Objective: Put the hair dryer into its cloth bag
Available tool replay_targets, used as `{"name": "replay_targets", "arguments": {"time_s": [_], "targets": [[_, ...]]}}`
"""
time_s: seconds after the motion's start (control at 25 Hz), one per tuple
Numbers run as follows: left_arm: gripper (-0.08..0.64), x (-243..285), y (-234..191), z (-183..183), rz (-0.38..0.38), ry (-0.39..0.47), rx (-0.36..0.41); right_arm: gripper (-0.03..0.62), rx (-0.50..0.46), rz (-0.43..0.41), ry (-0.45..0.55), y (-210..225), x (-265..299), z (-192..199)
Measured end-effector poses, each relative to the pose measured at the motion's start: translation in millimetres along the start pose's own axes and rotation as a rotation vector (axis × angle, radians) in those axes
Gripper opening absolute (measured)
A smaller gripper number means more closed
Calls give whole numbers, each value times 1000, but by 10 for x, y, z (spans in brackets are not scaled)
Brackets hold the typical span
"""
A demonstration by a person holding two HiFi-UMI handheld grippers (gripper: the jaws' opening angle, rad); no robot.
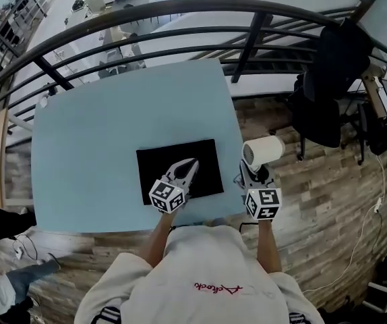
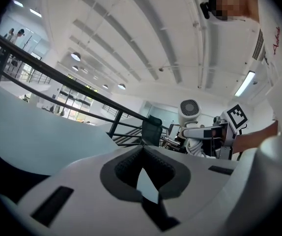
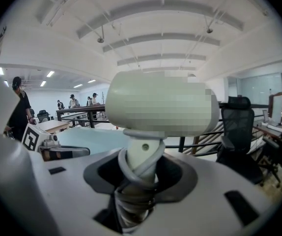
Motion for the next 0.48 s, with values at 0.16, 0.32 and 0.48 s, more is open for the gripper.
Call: {"name": "replay_targets", "arguments": {"time_s": [0.16, 0.32, 0.48], "targets": [[8, 18, -59, 76, -10, -30, -13, 176, 4, -10, -24, 18, 74, 65], [8, 91, -81, 130, -20, -67, -13, 176, 6, -28, -34, 95, 159, 105], [8, 168, 3, 230, -55, -111, -16, 176, 14, -66, -36, 207, 196, 156]]}}
Point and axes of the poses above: the fingertips, and each gripper's own axes: x forward along the fingers, y to its right, z out of its underside, the point moved 10 cm from there along -x, backward along the fingers, and after that the axes turned 7 degrees about z, right-handed, at the moved point
